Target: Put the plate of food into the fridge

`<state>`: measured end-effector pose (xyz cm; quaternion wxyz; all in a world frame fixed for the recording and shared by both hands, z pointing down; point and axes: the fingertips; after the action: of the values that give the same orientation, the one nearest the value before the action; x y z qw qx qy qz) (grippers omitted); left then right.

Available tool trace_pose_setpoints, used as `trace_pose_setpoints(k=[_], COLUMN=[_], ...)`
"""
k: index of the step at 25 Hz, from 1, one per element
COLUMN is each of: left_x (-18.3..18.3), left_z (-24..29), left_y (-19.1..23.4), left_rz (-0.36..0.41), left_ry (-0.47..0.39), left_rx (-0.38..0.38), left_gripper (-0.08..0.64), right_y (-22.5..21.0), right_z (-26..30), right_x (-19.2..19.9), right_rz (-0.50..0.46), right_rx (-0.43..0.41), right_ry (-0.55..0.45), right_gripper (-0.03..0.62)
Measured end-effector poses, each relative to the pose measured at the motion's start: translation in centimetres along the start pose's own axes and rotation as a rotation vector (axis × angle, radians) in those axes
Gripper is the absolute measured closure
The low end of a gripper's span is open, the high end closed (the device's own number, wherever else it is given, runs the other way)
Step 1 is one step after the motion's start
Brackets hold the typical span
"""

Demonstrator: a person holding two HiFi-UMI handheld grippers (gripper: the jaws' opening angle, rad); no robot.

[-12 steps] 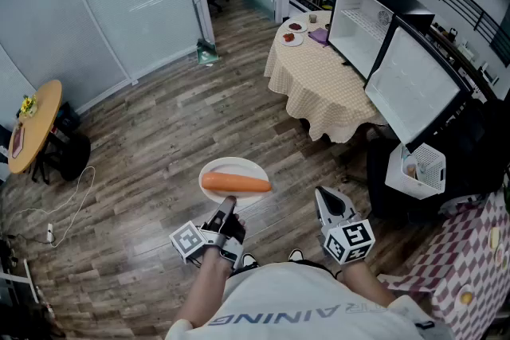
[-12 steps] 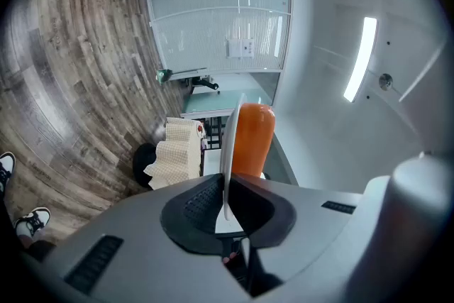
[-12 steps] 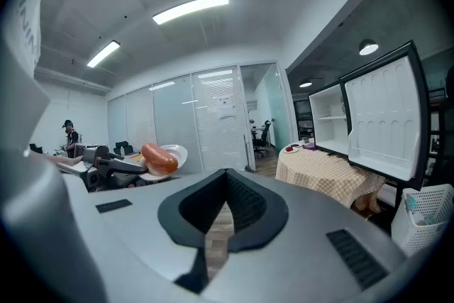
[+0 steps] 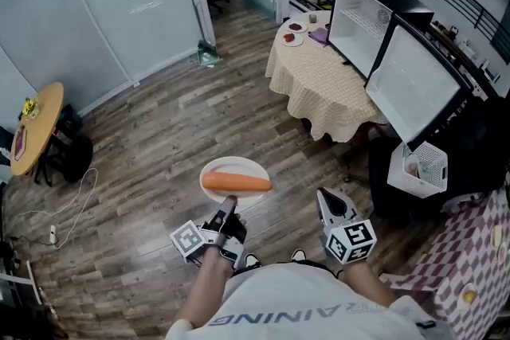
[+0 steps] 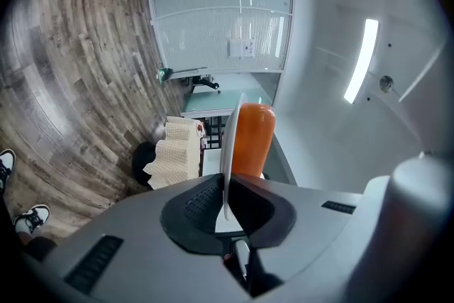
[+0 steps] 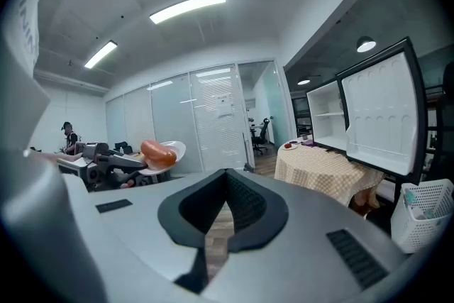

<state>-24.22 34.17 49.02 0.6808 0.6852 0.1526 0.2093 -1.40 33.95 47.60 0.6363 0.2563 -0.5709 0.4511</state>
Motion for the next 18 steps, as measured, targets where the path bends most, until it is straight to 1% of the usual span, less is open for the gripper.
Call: trace_pose_setpoints(k=[5,9,12,18], left_x=[-0.4,-0.9,-2.0,-4.9], left_z=[-0.6,-1.3,-2.3,-4.9], left_y=[0.0,-0.1,0.1,1.4], left_rz=[-0.007,-0.009,-0.012,-0.016], left_ry=[-0.007,-0.013,-0.024,-0.031], left_rx=[-0.006,0.005,0.01,-0.007], left_gripper=[0.532,0.532,0.532,0.532], right_y=[0.2,1.0,2.4,5.9], right_z=[0.4,0.9,1.7,3.4], right_x=[-0.3,0.2,0.8,1.7], right_rz=[0.051,0.043,0.042,0.031], right_rx=[-0.004,-0.013,-0.02,-0.027], right_ry=[-0.022,-0.003,0.011,0.028], right_gripper=[0.572,0.572,0.572,0.572])
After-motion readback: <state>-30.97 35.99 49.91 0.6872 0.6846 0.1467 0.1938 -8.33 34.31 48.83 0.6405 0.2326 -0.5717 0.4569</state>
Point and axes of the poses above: the fingertips, and each gripper's own axes: z forward along the fingers, y to its left, x out of its underside
